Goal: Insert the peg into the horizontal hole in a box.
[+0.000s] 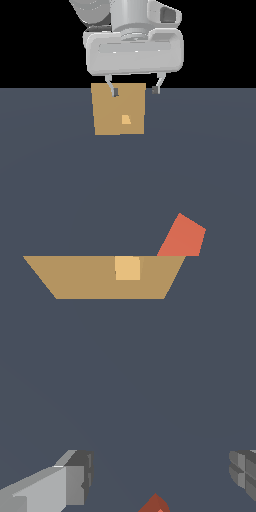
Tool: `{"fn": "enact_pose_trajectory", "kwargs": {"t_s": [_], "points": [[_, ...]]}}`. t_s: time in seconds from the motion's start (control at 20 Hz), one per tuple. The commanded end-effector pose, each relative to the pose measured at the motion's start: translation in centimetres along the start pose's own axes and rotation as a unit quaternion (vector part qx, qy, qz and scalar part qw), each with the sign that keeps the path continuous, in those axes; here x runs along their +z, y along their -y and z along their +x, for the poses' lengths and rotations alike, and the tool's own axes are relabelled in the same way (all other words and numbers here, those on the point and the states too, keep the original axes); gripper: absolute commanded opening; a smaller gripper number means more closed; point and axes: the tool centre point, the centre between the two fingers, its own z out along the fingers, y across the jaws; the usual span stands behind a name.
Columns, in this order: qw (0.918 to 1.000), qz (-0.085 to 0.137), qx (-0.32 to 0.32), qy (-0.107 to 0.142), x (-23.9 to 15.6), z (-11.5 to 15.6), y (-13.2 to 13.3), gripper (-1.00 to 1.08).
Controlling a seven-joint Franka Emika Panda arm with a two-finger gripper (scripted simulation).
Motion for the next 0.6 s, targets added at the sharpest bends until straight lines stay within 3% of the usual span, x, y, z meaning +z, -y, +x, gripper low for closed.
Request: {"fn": "enact_pose_trajectory", "kwargs": {"t_s": [0.0,0.3,0.55], "points": [[1.0000,0.000,0.000,0.000,0.0,0.0,0.0,1.00],[0.9998,0.001,0.022,0.000,0.7,-1.8,-0.4,1.00],[0.9971,0.005,0.076,0.001,2.5,-6.2,-0.9,1.00]]}}
